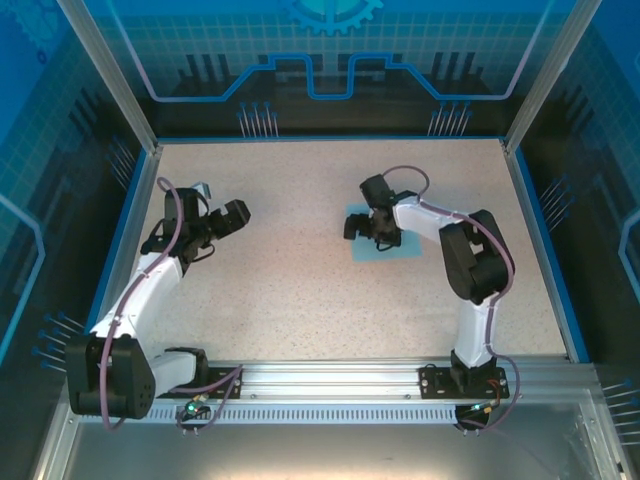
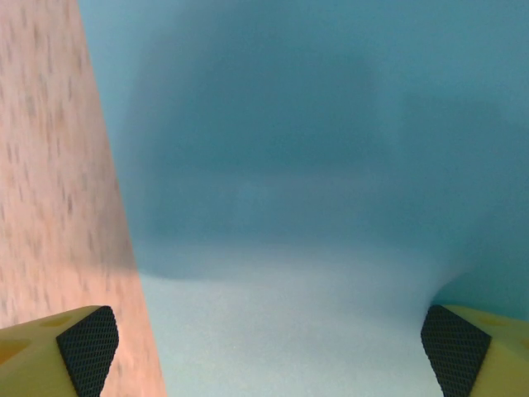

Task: Fold a paper plane with a square sheet of paper (pick it up from the middle)

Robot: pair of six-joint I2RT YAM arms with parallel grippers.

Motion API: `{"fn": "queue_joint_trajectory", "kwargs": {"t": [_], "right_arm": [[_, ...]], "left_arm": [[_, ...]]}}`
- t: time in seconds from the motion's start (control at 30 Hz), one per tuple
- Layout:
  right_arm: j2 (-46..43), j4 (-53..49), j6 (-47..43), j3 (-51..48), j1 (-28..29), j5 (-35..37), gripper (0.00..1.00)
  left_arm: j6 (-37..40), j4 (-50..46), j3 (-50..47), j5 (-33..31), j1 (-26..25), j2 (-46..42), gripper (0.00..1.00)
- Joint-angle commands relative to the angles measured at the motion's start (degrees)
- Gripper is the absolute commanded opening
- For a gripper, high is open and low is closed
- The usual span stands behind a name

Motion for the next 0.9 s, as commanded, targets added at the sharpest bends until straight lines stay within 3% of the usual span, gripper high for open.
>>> {"fn": "queue_joint_trajectory", "kwargs": {"t": [0.0, 0.13, 0.3, 0.6, 0.87], "right_arm": [[-4.2, -4.8, 6.3, -6.7, 5.5, -3.5, 1.0], [-8.7, -7.5, 10.2, -9.0, 11.4, -1.5, 1.0], [-11.7, -12.5, 8.6, -4.9, 11.9, 7.1, 0.99], [-5.9, -16.3, 2.2, 1.6, 4.4, 9.0, 0.99], [3.7, -18.5, 0.1, 9.8, 2.5, 10.6, 0.99]], "left_arm": [[-0.9, -0.8, 1.6, 1.3, 0.3, 0.9, 0.98], [-1.2, -0.5, 1.4, 1.8, 0.2, 1.6, 0.99], [-1.9, 0.0, 1.2, 2.5, 0.1, 2.2, 0.99], [-2.5, -0.4, 1.1, 2.6, 0.0, 2.3, 0.98], [-3.5, -0.6, 0.9, 3.4, 0.0, 2.9, 0.98]]}}
